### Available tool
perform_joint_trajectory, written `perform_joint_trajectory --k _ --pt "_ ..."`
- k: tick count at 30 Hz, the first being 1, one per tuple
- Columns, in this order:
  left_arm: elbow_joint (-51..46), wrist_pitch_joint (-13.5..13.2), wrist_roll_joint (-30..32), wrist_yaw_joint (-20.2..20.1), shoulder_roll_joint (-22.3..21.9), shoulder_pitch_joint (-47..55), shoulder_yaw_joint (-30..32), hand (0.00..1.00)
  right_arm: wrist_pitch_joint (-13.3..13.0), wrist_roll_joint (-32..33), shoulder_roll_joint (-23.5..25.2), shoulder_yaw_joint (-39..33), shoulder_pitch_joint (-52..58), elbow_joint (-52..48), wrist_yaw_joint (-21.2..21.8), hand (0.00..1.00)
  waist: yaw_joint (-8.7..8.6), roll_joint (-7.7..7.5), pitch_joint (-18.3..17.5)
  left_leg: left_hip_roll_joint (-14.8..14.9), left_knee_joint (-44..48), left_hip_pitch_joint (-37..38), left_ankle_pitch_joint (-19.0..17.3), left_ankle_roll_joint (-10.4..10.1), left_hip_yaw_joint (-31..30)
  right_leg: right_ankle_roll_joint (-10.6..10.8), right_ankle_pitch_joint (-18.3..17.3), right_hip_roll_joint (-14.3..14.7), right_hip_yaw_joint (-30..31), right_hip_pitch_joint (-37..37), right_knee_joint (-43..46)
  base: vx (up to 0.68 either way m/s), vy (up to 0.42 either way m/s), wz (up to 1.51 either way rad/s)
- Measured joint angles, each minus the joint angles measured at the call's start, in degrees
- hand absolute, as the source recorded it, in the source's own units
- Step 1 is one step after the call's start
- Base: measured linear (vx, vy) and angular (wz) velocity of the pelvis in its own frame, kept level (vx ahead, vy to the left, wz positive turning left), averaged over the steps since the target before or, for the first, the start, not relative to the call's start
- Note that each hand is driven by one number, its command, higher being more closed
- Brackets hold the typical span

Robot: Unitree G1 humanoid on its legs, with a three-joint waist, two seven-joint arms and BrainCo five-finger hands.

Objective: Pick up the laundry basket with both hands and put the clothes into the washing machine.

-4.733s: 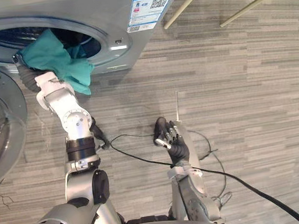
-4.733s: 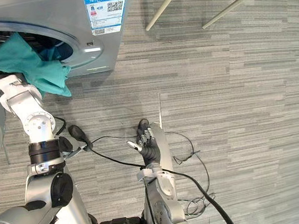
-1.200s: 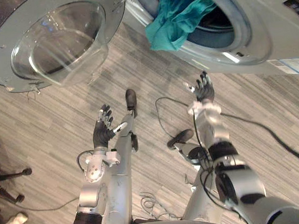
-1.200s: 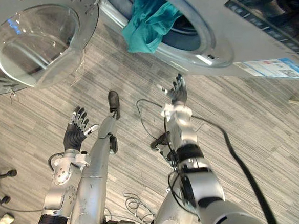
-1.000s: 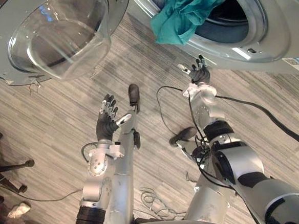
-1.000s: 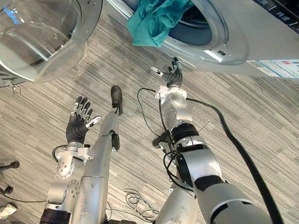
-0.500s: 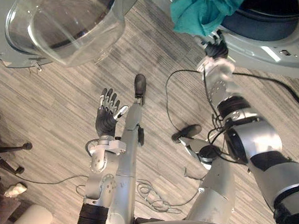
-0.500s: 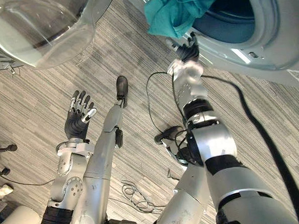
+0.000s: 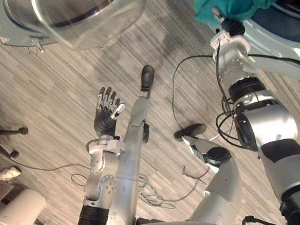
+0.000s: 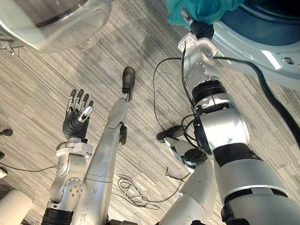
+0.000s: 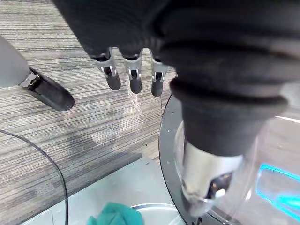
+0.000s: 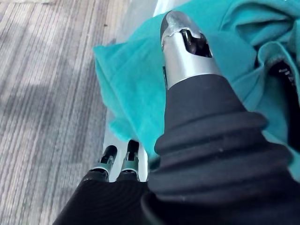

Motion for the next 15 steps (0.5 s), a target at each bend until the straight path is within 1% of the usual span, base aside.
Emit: perform_joint_trajectory --k 1,3,5,6,9,10,11,12,15 --pt "0.1 0.1 -0.5 -0.2 0.0 0.0 -0.4 0.0 -0.6 2.5 -0.1 0.3 -0.8 -0.3 0.9 1.0 0.08 0.23 0.1 -0.2 -0.2 -0.3 0.0 0.1 -0.4 0.0 -0.4 -0.2 -0.7 0.1 0.5 -0.03 0.047 0.23" --pt "0.3 0.2 -0.6 -0.3 0.0 0.1 -0.6 0.0 -1.6 5.2 0.1 0.4 -2.0 -0.2 1.1 1.0 0.46 0.23 0.1 -0.3 -0.2 -0.6 0.1 -0.1 -0.4 -0.1 -1.1 -0.8 -1.2 0.1 1.5 -0.03 0.041 0.2" --pt "0.7 0.2 -1.1 -0.2 0.1 0.3 -0.5 0.0 -2.5 8.2 0.6 1.3 -3.9 -0.4 1.6 1.0 1.39 0.23 0.1 -0.2 -0.2 -0.7 0.4 -0.2 -0.5 -0.2 -1.2 -0.8 -1.3 0.1 1.7 -0.02 0.038 0.03" --pt "0.7 0.2 -1.5 -0.2 0.1 0.4 -0.5 0.0 -2.6 8.5 0.7 1.4 -4.4 -0.5 1.6 1.0 1.48 0.23 0.1 -0.2 -0.2 -0.7 0.6 -0.2 -0.5 -0.2 -1.2 -0.8 -1.3 0.1 1.7 -0.01 0.034 0.01" --pt "1.5 0.2 -1.6 -0.2 0.1 0.7 -0.7 0.0 -2.8 10.4 1.1 0.9 -5.0 -5.3 1.4 1.0 2.02 0.24 0.1 -0.1 -0.1 -0.8 1.6 0.7 -0.6 -0.2 -1.1 -0.5 -1.9 0.5 1.2 0.0 0.021 -0.04" --pt "2.5 0.1 -1.6 -0.2 0.1 0.6 -0.7 0.0 -3.2 11.1 1.7 -0.5 -5.0 -7.2 1.3 1.0 2.64 0.42 0.2 0.6 0.0 -0.8 1.8 0.6 -1.3 -0.4 -0.8 0.8 -2.9 1.4 0.0 0.01 0.022 -0.2" --pt "3.6 0.2 -1.6 -0.1 0.1 0.6 -0.7 0.0 -3.8 12.0 2.4 -1.8 -5.0 -9.3 1.1 1.0 2.83 0.48 0.3 1.1 0.3 -0.7 1.8 0.6 -1.8 -0.4 -0.8 1.5 -3.9 2.3 -0.7 0.01 0.016 -0.22" --pt "5.3 0.3 -1.6 0.0 0.1 0.6 -1.0 0.0 -3.8 13.1 3.3 -3.6 -4.8 -11.7 0.7 1.0 3.03 0.54 0.3 1.4 0.1 0.1 1.7 0.5 -2.0 -0.4 -0.8 1.9 -4.4 3.4 -1.0 0.01 0.005 -0.1" --pt "6.4 0.3 -1.6 0.1 0.1 0.8 -1.3 0.0 -3.9 13.9 5.3 -6.6 -4.0 -14.6 0.5 1.0 3.55 0.54 0.5 2.0 -0.2 1.4 1.7 0.4 -1.8 -0.4 -0.8 2.4 -4.3 4.4 -1.6 0.0 -0.011 -0.14"
